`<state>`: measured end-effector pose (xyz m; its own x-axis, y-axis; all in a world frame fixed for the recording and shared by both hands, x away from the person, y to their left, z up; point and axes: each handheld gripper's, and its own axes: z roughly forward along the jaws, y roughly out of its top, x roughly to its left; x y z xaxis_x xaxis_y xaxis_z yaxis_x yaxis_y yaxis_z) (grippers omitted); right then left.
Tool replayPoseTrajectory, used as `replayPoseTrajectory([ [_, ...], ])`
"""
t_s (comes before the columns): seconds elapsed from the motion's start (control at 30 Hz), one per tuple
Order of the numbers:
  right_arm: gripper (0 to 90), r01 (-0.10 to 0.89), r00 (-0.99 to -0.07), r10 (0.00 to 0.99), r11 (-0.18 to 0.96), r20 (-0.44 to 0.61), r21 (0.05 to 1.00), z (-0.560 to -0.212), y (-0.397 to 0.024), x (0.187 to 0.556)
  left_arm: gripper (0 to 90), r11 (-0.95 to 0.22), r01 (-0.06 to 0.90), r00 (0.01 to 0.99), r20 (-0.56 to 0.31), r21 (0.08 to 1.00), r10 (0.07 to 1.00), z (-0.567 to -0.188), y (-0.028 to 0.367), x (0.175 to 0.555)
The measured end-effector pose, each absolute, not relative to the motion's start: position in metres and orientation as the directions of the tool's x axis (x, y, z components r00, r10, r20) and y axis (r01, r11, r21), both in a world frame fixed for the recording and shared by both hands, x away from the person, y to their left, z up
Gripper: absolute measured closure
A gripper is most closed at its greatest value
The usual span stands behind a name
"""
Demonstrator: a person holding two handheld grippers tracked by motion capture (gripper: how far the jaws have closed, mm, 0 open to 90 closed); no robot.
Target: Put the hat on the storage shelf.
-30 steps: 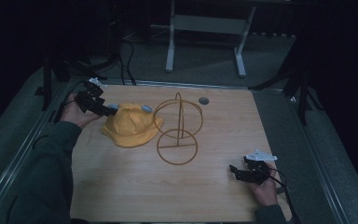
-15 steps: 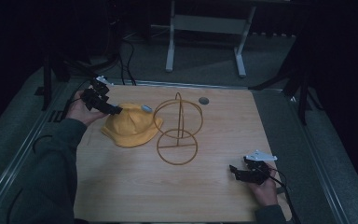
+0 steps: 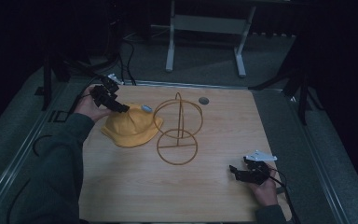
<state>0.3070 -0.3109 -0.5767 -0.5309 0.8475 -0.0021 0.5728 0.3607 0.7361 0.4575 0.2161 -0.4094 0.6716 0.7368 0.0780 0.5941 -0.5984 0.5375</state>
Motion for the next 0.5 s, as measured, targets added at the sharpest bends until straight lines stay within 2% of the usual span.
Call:
replayPoseTrajectory([
  [0.5, 22.8, 0.572, -0.535, 0.845, 0.364, -0.002, 0.735, -0.577, -0.311, 0.307, 33.7, -0.635, 0.588, 0.703, 0.072, 0.502, 0.708, -0.420, 0.195, 0.468],
])
